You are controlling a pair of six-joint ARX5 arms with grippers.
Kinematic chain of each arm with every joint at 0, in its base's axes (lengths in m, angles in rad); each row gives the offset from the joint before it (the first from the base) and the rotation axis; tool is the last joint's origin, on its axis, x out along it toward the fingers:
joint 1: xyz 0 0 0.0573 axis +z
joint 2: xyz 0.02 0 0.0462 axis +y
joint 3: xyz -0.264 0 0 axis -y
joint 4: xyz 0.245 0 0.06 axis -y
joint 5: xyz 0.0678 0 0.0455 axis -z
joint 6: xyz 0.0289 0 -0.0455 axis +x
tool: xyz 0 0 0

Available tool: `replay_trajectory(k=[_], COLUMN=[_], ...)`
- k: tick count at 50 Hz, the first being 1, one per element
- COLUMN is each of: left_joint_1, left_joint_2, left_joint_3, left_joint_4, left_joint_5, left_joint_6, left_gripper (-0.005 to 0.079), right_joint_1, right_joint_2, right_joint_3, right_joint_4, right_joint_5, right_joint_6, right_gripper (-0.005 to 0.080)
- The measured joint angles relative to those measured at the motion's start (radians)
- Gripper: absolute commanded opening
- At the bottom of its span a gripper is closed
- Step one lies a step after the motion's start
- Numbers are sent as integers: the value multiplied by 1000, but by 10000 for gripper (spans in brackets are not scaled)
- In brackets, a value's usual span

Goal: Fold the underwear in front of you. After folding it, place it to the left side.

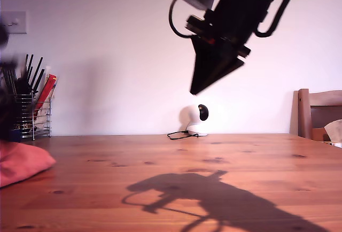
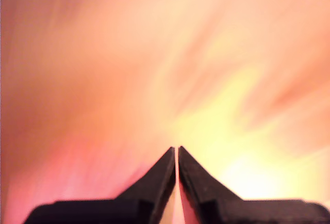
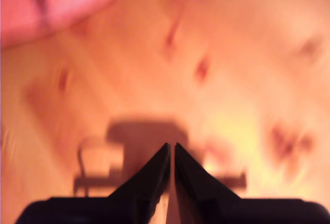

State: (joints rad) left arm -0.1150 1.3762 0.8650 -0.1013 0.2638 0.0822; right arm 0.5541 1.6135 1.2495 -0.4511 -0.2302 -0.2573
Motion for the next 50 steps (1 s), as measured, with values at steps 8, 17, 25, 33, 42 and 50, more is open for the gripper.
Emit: replay_trajectory(k=[8, 17, 25, 33, 42, 50], left_joint_1=[-7, -9, -16, -39, -76, -126], left_joint_2=[-49, -4, -19, -104, -257, -431], left_joint_3=[9, 7, 6, -108, -320, -389], left_joint_4=[21, 45, 67, 153, 237, 296], left_joint_5=[79, 208, 255, 259, 253, 230], left_joint_6=[2, 1, 1, -11, -63, -100], left_gripper=[-24, -24, -24, -24, -24, -24], right_joint_1=[-14, -18, -18, -14, -2, 8], right_joint_2=[0, -11, -42, -159, -414, -615], right_joint_3=[-1, -86, -283, -493, -607, -684], right_joint_4=[92, 290, 445, 570, 624, 657], right_joint_5=[2, 18, 57, 106, 128, 134], right_joint_6=[35, 98, 149, 183, 201, 204], right_gripper=[-13, -13, -13, -13, -13, -13])
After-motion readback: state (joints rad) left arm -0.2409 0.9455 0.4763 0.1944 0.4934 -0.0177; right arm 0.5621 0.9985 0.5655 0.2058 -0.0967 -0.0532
